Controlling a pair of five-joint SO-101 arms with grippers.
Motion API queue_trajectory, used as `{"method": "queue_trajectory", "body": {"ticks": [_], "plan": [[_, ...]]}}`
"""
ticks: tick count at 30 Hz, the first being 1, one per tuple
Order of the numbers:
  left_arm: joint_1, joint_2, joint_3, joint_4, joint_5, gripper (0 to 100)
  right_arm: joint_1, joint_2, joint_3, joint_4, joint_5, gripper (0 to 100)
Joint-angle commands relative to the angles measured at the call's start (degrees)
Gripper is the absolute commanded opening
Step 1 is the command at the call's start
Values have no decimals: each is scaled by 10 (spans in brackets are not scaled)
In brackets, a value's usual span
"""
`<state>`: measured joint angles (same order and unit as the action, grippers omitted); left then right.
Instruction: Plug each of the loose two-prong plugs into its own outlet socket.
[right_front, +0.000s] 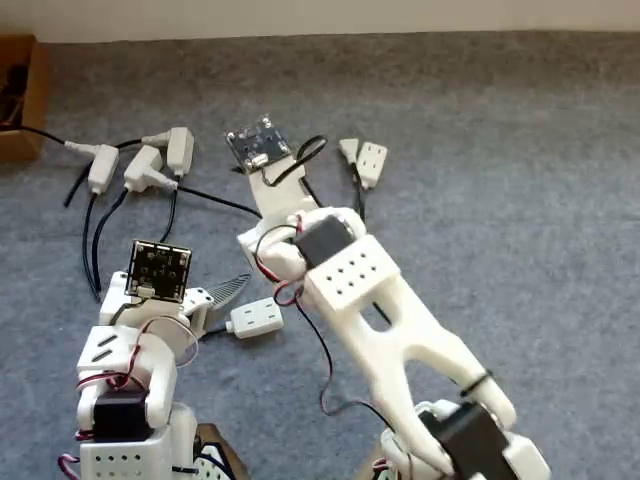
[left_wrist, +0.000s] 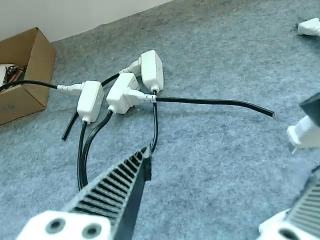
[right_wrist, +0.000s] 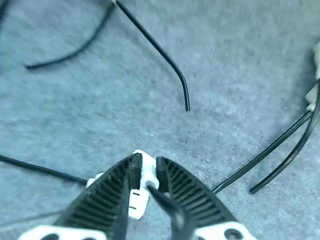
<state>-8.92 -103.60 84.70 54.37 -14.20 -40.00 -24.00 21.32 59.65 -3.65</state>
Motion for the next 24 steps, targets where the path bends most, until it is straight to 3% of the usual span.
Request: {"method": "queue_trajectory", "body": {"ticks": [1,5,12,24], "plan": [[10,-4,-27,4,-4,438,-6,-106,-28,58,-8,6],[11,-4,-29,4,-1,437,-40,-135,-45,120,-7,6],[13,-3,-25,7,-1,437,-45,-101,-51,118,-7,6],[80,-1,-25,8,0,436,-69,-64,-51,99,-11,6]]}}
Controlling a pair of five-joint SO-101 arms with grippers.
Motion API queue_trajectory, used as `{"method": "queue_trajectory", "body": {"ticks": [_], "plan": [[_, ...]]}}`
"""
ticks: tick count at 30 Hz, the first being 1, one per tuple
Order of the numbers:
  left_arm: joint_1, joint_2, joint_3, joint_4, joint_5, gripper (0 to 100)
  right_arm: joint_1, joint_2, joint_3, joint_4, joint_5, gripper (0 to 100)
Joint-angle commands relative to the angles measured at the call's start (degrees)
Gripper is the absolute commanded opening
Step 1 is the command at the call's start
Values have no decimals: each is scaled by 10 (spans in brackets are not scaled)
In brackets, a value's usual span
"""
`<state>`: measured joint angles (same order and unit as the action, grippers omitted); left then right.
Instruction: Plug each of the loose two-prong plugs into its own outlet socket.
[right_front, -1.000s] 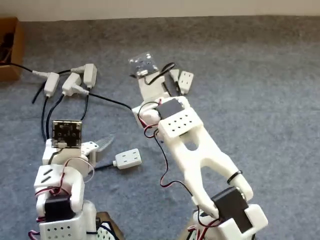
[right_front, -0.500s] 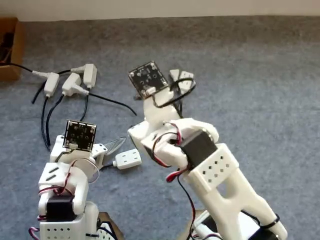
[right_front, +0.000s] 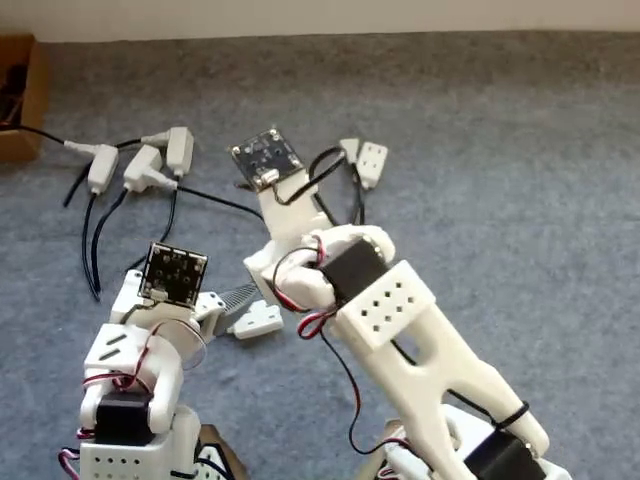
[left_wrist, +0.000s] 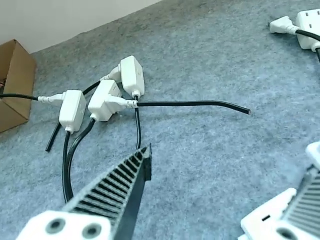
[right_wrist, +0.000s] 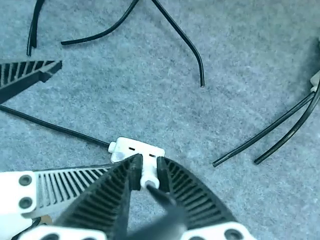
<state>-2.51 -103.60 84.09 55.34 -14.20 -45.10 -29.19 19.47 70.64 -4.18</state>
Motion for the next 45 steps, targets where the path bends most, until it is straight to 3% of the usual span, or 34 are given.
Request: {"method": "queue_trajectory", "body": {"ticks": [1,20,24,31,45], "plan": [[15,-1,-19,-2,0,436,-20,-12,-33,-10,-6,6],[73,-5,-42,84,-1,436,15,-6,-29,-51,-2,6],[60,-3,-33,40,-4,436,-1,-6,-28,-42,-5,6],[-21,0,33,-91,-4,436,-26,-6,-29,8,4,6],[-41,-2,35,-96,-3,436,-24,-5,-27,46,47,6]]}}
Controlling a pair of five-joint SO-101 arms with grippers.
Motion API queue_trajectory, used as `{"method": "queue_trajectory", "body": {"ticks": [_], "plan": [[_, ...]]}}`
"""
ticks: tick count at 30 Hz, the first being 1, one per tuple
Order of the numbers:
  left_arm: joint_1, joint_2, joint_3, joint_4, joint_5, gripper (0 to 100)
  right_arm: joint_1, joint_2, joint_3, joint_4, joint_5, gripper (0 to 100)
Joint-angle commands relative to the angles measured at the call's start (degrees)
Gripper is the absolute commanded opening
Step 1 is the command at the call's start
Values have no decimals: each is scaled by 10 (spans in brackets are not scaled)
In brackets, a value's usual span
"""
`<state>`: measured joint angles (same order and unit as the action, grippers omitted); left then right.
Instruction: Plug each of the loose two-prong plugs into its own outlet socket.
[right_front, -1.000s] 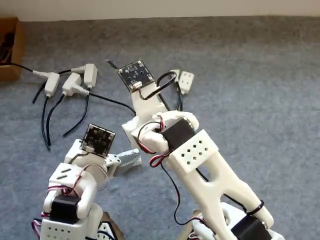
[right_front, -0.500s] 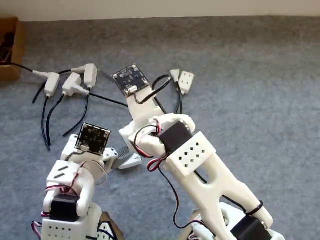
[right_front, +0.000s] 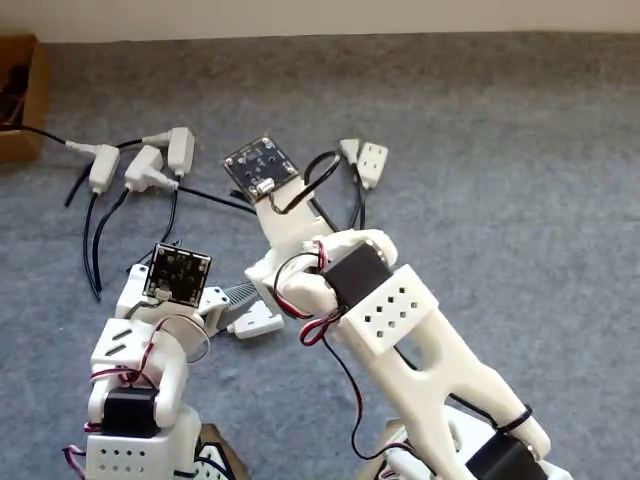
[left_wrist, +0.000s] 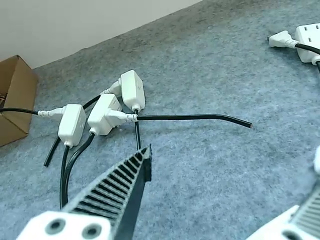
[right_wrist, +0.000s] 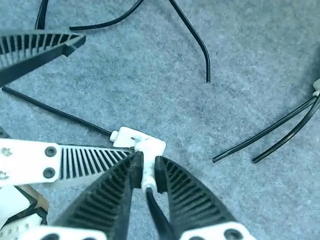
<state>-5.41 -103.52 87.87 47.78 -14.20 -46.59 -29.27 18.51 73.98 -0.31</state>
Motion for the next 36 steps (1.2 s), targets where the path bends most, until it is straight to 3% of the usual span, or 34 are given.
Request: {"method": "queue_trajectory", "body": {"ticks": [1,23,36], "plan": [[-12,-3,-3,-20,-3,436,-9,-4,-16,13,9,6],[-50,-5,36,-36,-4,436,72,-5,162,2,117,6],[-64,-5,62,-37,-4,436,127,-5,397,-100,338,19]]}}
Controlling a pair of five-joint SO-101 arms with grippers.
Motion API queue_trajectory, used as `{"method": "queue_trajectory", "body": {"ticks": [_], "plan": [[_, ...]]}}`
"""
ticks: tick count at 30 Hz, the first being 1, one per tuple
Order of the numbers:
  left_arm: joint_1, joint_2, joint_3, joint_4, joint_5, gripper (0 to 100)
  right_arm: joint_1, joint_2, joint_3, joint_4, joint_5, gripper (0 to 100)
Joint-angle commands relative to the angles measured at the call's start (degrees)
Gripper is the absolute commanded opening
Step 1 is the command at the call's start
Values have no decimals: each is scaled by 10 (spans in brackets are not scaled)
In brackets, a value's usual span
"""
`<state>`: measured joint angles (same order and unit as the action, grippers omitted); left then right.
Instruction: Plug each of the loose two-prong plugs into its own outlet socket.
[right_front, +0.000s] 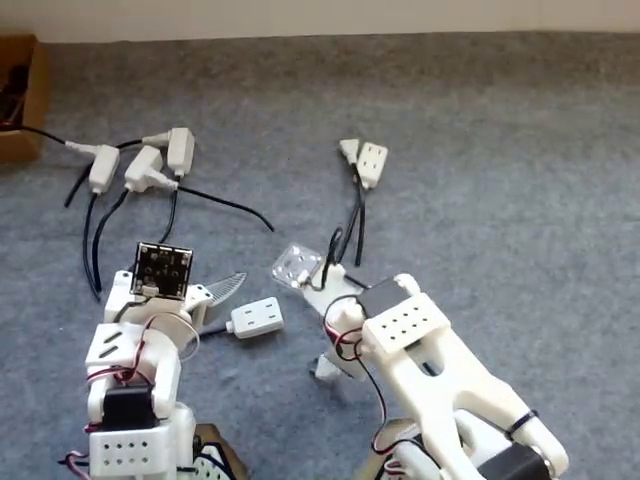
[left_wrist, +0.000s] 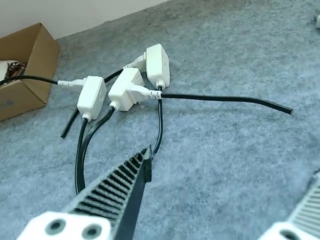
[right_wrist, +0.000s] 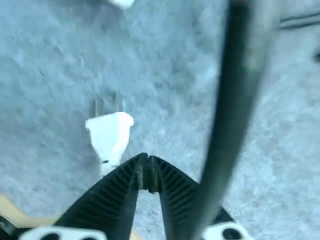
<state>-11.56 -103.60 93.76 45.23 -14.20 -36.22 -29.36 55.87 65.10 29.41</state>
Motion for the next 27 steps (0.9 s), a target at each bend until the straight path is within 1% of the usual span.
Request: {"method": "queue_trajectory", "body": {"ticks": [1,4,7,10,13,17,21,24,26,27], "plan": [[-2,-4,5,-11,-4,436,35,-4,36,-11,52,36],[0,-4,7,-11,-4,436,59,-10,61,-15,83,122],[0,-4,7,-11,-4,436,62,-10,63,-12,53,190],[0,-5,20,-14,-4,436,52,-11,55,-12,14,192],[0,-2,33,-43,-4,436,35,-11,55,-15,0,190],[0,-3,33,-44,-4,436,-15,-11,52,-29,2,190],[15,-1,33,-44,-4,436,-65,-11,51,-36,34,190],[15,-1,33,-44,-4,436,-69,-11,34,-38,25,190],[15,-1,33,-44,-4,436,-46,-11,0,-40,23,190],[15,-1,33,-44,-4,436,-29,-11,-24,-40,9,190]]}}
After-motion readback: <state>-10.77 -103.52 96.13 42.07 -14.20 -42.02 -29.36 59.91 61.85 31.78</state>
